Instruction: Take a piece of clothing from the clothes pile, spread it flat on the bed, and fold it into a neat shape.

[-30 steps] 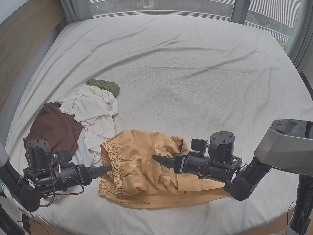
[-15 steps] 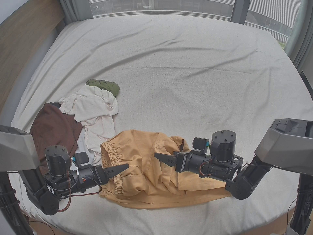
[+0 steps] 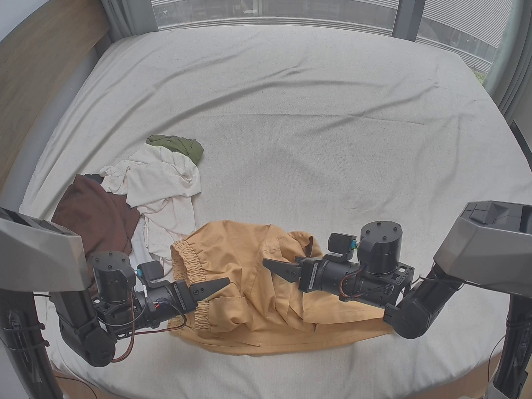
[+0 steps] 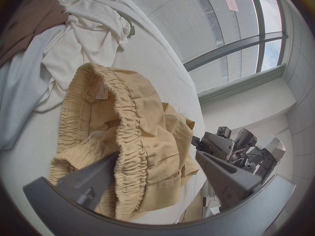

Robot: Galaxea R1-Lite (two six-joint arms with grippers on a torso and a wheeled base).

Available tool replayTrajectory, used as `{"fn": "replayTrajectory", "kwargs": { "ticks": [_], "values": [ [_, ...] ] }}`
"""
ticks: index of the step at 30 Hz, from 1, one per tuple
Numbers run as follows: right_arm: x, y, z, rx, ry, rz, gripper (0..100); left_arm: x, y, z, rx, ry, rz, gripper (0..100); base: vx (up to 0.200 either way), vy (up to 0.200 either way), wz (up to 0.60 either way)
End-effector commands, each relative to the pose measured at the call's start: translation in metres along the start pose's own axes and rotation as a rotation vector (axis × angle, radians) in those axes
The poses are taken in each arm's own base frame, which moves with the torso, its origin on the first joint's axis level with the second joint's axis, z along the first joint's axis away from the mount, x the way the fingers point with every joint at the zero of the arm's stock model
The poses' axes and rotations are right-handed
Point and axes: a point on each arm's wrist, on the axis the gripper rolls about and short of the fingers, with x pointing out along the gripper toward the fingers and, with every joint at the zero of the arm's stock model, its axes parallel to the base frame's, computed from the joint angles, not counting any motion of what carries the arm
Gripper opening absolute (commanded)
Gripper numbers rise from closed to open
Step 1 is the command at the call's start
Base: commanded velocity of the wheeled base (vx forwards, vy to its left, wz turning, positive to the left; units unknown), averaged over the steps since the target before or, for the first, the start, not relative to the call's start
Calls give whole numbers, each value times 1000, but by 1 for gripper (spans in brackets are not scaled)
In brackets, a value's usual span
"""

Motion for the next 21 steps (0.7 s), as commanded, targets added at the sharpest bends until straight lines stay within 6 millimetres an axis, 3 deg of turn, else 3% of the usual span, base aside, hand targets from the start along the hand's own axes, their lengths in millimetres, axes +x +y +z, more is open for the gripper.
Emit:
{"fn": "replayTrajectory", "kwargs": {
  "ticks": [1,7,13,21],
  "values": [
    [0,0,0,0,1,1,100,0,1,0,-1,2,1,0,0,0,0],
    [0,0,0,0,-1,2,100,-2,-2,4,9,-15,-9,0,0,0,0],
    [2,0,-2,-1,2,3,100,-18,-14,25,43,-109,-40,0,0,0,0],
    [4,2,1,2,-8,15,100,-32,-6,41,44,-178,-14,0,0,0,0]
  ]
}}
